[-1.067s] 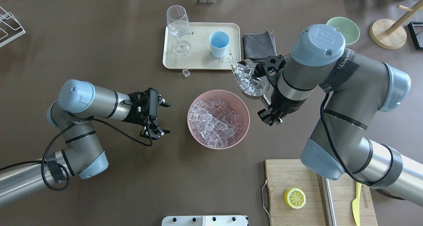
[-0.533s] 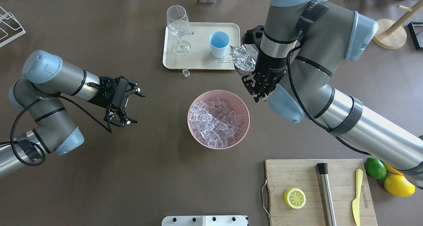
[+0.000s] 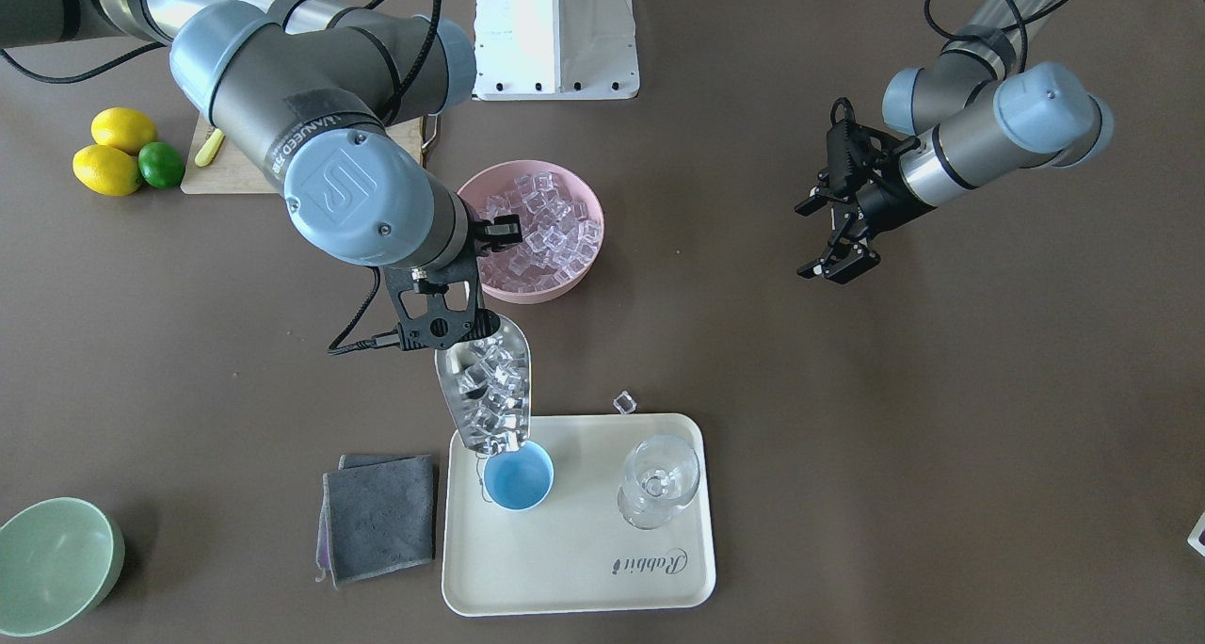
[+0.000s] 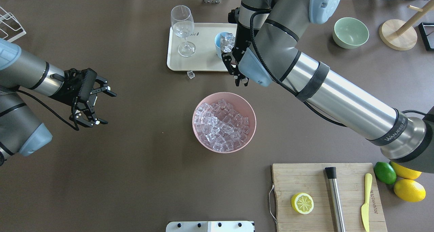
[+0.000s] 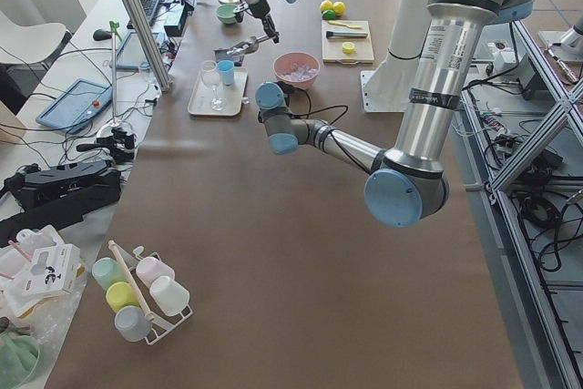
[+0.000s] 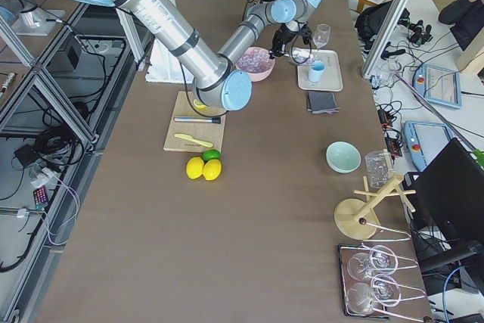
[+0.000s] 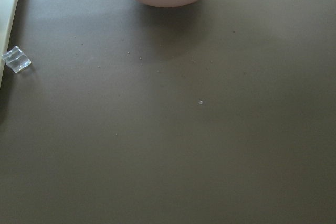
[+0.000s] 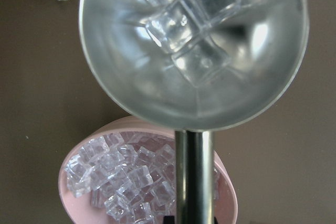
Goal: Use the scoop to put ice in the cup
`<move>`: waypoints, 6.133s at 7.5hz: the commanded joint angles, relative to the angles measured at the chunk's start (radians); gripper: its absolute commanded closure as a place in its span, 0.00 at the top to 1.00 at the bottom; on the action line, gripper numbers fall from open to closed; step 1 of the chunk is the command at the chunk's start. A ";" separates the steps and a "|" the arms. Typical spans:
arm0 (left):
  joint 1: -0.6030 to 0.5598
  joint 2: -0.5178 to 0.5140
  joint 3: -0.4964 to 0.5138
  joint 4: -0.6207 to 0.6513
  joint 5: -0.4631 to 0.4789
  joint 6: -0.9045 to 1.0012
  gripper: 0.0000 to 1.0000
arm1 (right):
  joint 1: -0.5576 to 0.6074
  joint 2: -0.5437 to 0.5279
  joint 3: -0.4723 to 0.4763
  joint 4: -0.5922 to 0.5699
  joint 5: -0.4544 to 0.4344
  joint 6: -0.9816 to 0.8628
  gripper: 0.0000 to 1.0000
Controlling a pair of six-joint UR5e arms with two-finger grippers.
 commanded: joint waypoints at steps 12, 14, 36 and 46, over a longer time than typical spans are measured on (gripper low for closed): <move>-0.521 0.337 -0.175 0.777 0.114 0.832 0.98 | 0.023 0.037 -0.093 -0.023 0.205 0.018 0.00; -0.550 0.341 -0.173 0.778 0.226 0.830 0.99 | 0.023 0.031 -0.081 -0.023 0.211 0.030 0.00; -0.891 0.353 -0.066 1.020 -0.005 -0.222 0.99 | -0.216 -0.787 0.541 0.436 -0.350 0.411 0.00; -0.893 0.365 -0.104 1.079 0.021 -0.409 0.99 | -0.221 -0.770 0.509 0.438 -0.352 0.395 0.00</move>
